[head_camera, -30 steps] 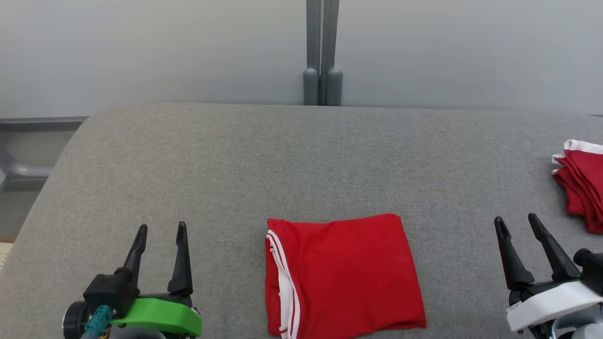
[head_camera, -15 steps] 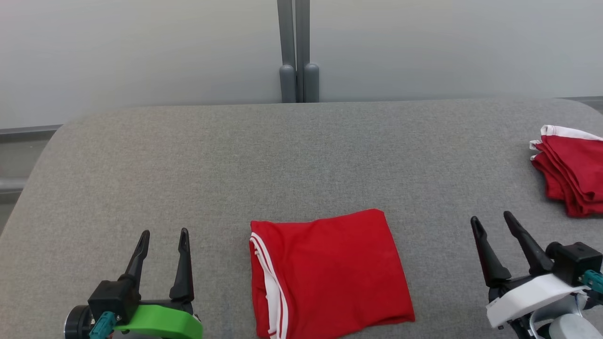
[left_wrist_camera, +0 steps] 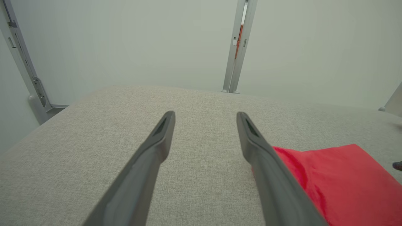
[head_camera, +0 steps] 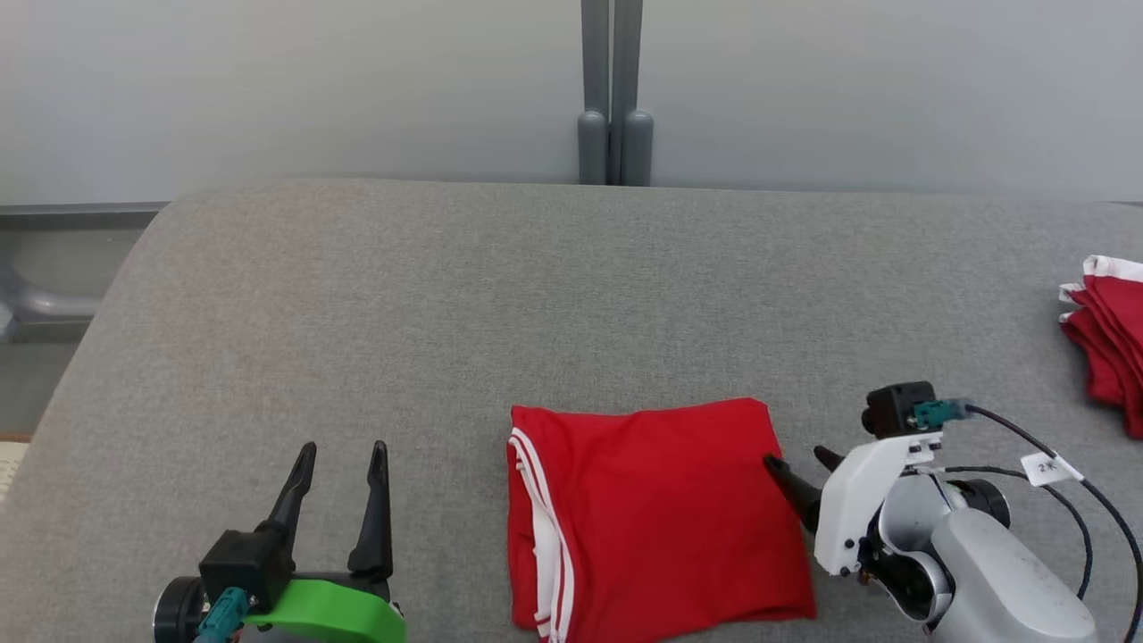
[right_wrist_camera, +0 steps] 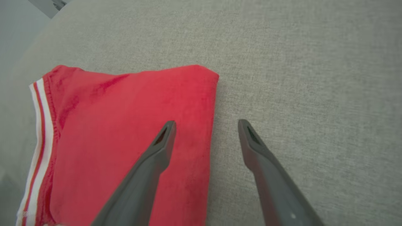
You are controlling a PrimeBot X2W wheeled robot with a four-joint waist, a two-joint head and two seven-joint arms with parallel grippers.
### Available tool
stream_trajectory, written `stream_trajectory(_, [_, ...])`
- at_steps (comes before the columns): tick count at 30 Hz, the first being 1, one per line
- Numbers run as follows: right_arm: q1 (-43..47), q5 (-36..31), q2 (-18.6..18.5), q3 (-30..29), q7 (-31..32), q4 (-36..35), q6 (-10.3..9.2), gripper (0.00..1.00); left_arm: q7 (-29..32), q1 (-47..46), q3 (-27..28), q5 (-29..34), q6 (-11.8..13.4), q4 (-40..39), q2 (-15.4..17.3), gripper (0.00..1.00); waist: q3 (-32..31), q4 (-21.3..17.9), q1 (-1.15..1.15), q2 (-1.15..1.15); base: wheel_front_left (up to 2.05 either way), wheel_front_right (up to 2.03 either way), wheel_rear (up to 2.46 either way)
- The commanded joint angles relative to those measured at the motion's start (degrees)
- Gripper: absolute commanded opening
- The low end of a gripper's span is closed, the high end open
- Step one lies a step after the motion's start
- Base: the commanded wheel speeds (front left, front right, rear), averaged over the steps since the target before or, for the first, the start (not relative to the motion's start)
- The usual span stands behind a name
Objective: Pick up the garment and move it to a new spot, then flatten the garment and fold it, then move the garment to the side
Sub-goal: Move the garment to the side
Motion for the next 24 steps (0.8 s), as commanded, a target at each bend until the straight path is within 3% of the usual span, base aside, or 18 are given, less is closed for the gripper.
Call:
stream_trajectory(1, [-1.6,-0.2,-0.1,-0.1,2.0,1.3,0.00,1.00,-0.1,-1.2,-0.1,0.6,-0.4,0.3,-0.2,1.00,0.9,1.7,0.00,0.00,0.00,0.00,0.00])
stream_trajectory(9, [-3.6,2.2,1.6,-0.1,11.2,7.9,0.00,1.00,-0.1,-2.8,-0.4,1.3,-1.3,2.0,-1.2,1.00,2.8,4.1,0.00,0.00,0.00,0.00,0.00])
stream_trajectory(11, [-3.6,2.5,1.8,0.0,11.2,8.1,0.00,0.68,-0.1,-2.9,-0.2,1.4,-1.5,2.3,-1.4,1.00,2.8,4.1,0.00,0.00,0.00,0.00,0.00])
stream_trajectory(12, [-3.6,2.7,1.9,0.0,10.9,8.0,0.00,0.43,-0.1,-2.9,-0.1,1.4,-1.6,2.5,-1.5,1.00,2.8,4.0,0.00,0.00,0.00,0.00,0.00])
stream_trajectory(13, [-3.7,2.7,1.8,0.3,10.6,7.7,0.00,0.38,-0.1,-2.9,-0.1,1.4,-1.7,2.6,-1.5,1.00,2.7,3.8,0.00,0.00,0.00,0.00,0.00])
stream_trajectory(14, [-3.9,2.8,1.7,0.6,9.8,7.1,0.00,0.00,-0.1,-3.1,-0.1,1.5,-1.9,2.7,-1.6,1.00,2.7,3.6,0.00,0.00,0.00,0.00,0.00])
stream_trajectory(19, [-5.3,3.7,0.1,1.7,6.2,4.7,0.00,0.00,-0.1,-3.2,-0.1,2.1,-2.1,2.4,-1.8,1.00,2.2,1.4,0.00,0.00,0.00,0.00,0.00])
stream_trajectory(24, [-7.6,4.7,-2.9,3.6,4.7,2.8,-0.04,0.00,-0.1,-3.4,-0.5,2.7,-2.5,2.0,-2.0,1.00,2.1,-3.5,0.00,0.00,0.00,0.00,0.00])
